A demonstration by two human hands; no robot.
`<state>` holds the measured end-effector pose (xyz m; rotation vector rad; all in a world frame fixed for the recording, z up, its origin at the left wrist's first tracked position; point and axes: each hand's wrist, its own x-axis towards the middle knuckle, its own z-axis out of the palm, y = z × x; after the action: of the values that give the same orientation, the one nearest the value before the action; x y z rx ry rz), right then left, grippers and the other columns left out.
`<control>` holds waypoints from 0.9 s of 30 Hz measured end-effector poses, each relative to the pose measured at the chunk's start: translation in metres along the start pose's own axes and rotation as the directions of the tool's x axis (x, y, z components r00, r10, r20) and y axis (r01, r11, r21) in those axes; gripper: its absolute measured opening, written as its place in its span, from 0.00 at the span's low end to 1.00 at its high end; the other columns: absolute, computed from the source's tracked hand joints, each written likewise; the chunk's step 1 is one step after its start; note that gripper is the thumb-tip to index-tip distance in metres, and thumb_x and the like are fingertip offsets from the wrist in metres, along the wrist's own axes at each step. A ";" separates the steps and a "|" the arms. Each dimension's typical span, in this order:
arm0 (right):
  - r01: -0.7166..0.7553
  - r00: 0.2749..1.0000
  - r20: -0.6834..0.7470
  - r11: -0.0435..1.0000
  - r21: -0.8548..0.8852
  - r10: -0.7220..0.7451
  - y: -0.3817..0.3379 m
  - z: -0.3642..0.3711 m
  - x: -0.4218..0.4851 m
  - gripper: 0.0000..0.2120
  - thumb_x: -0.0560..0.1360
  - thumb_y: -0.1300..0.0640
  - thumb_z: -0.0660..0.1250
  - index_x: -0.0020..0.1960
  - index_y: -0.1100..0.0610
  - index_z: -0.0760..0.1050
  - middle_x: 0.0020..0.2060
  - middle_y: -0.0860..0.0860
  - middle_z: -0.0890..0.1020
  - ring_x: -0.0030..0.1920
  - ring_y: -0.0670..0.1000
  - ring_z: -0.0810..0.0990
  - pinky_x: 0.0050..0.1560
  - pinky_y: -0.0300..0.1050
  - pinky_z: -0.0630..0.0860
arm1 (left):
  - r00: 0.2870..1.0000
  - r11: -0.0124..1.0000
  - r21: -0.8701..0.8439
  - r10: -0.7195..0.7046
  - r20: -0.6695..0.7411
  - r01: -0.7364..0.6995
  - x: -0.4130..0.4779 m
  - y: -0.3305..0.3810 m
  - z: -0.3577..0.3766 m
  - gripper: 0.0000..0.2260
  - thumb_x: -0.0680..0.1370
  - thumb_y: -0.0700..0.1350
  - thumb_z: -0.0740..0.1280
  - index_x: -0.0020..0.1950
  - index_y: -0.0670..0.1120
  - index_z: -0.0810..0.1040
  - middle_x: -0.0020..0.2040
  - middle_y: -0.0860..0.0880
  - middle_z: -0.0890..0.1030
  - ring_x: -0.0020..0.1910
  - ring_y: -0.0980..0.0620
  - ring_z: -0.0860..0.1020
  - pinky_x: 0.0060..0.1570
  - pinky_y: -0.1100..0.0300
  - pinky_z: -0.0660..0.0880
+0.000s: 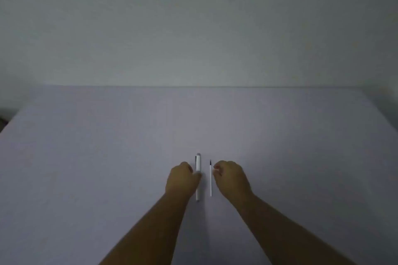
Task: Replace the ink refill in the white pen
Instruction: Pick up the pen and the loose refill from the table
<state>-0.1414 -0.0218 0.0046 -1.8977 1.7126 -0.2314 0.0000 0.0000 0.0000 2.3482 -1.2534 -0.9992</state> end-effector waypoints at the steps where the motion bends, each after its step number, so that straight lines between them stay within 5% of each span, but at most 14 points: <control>1: -0.010 1.000 -0.008 1.000 0.015 0.010 0.002 0.004 0.002 0.12 0.76 0.53 0.61 0.53 0.57 0.79 0.50 0.56 0.81 0.54 0.57 0.78 0.53 0.50 0.76 | 0.999 0.999 -0.017 -0.027 0.028 0.027 0.001 0.000 0.005 0.13 0.71 0.53 0.69 0.47 0.44 0.76 0.44 0.46 0.80 0.42 0.47 0.79 0.40 0.58 0.75; 9: -0.075 0.997 0.041 0.989 0.131 0.070 -0.004 0.017 0.009 0.10 0.75 0.54 0.63 0.46 0.59 0.79 0.46 0.56 0.82 0.48 0.56 0.79 0.48 0.48 0.75 | 0.999 0.998 -0.045 -0.036 0.025 0.037 0.002 -0.005 0.019 0.06 0.74 0.47 0.66 0.42 0.45 0.77 0.33 0.51 0.77 0.28 0.56 0.74 0.25 0.66 0.68; 16: -0.277 0.961 0.099 0.862 0.425 0.259 -0.024 0.009 0.024 0.14 0.74 0.49 0.66 0.46 0.60 0.82 0.37 0.52 0.82 0.38 0.50 0.76 0.41 0.43 0.70 | 0.988 0.988 -0.030 0.151 -0.029 -0.152 -0.012 -0.002 0.016 0.05 0.75 0.47 0.65 0.47 0.47 0.76 0.38 0.53 0.76 0.35 0.55 0.74 0.35 0.65 0.69; 20: -0.341 0.939 0.144 0.803 0.489 0.311 -0.028 0.003 0.029 0.13 0.73 0.51 0.66 0.33 0.56 0.79 0.26 0.48 0.75 0.29 0.49 0.74 0.37 0.44 0.71 | 0.978 0.977 -0.035 0.210 0.001 -0.210 -0.013 -0.001 0.010 0.06 0.76 0.47 0.64 0.50 0.45 0.76 0.39 0.51 0.77 0.36 0.53 0.74 0.33 0.65 0.69; 24: -0.374 0.905 0.088 0.683 0.628 0.415 -0.019 -0.014 0.039 0.15 0.74 0.53 0.64 0.28 0.52 0.75 0.29 0.52 0.78 0.33 0.54 0.74 0.44 0.51 0.74 | 0.979 0.980 0.008 0.200 0.049 -0.200 -0.017 -0.003 0.007 0.06 0.76 0.47 0.65 0.49 0.46 0.76 0.44 0.48 0.81 0.39 0.51 0.75 0.41 0.60 0.72; 27: -0.303 0.951 0.096 0.827 0.473 0.294 -0.005 -0.027 0.043 0.13 0.74 0.53 0.64 0.33 0.56 0.77 0.32 0.54 0.78 0.38 0.55 0.75 0.45 0.51 0.73 | 0.988 0.986 -0.083 0.147 0.044 -0.143 -0.021 -0.006 0.008 0.06 0.76 0.46 0.65 0.50 0.46 0.76 0.40 0.50 0.77 0.39 0.50 0.77 0.43 0.52 0.80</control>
<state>-0.1431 -0.0707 0.0186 -1.2466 1.7132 -0.4683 -0.0096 0.0210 0.0000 2.1510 -1.3559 -1.0463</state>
